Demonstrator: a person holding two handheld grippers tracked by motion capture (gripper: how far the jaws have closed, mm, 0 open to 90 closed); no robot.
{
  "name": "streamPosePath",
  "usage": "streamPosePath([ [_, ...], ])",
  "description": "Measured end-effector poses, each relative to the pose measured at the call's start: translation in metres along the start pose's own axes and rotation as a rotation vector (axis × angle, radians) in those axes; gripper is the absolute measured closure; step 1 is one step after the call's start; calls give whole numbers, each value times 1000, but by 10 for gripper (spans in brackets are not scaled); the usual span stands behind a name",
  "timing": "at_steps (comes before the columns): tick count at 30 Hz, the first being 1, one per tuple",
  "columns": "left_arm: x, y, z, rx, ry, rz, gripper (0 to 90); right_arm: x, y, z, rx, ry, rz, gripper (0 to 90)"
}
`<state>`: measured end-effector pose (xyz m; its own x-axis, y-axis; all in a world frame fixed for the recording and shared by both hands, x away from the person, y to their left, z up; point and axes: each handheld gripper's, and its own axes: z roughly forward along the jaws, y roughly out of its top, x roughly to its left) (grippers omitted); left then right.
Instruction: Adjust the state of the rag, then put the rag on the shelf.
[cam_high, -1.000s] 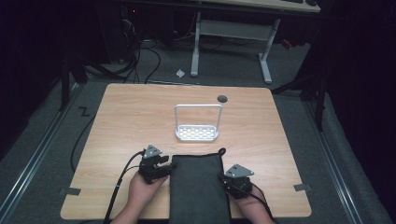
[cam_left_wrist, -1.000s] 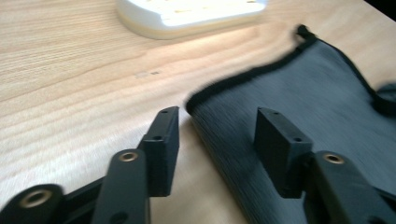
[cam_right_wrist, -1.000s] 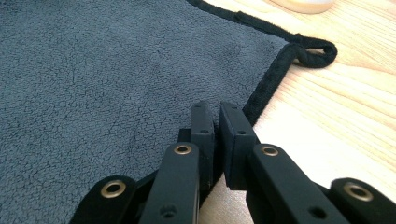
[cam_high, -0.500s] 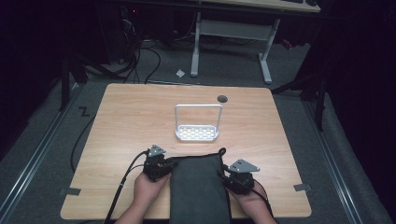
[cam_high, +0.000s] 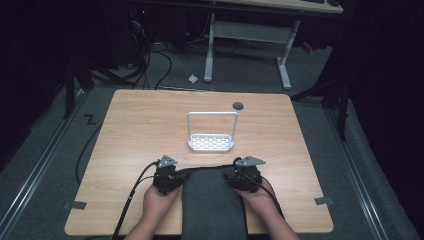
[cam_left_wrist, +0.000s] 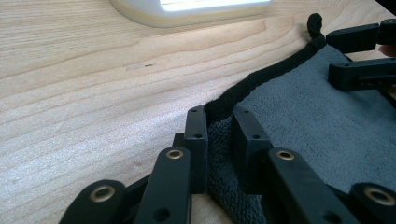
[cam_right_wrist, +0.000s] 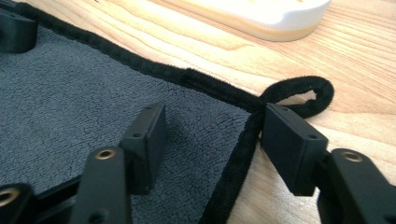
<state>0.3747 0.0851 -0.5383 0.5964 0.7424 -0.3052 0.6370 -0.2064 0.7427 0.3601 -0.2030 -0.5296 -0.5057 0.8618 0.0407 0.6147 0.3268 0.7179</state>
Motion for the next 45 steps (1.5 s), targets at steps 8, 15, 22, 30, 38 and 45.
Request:
streamPosePath([
  [8,-1,0,0,-1,8,6,776,6,-4,-2,-22,47,0,746],
  [15,0,0,-1,-6,-12,0,783,8,-4,-9,-39,61,15,776],
  [22,-1,-2,-4,-36,-24,6,802,12,-6,-18,-67,54,8,777],
  [30,-5,0,-8,-65,-22,30,817,15,-6,-24,-107,28,-26,776],
  [38,-13,11,-27,-161,-27,47,815,14,0,-34,-182,30,-14,776],
  [45,-21,27,-45,-236,-14,93,816,20,16,-55,-273,-4,-40,773],
])
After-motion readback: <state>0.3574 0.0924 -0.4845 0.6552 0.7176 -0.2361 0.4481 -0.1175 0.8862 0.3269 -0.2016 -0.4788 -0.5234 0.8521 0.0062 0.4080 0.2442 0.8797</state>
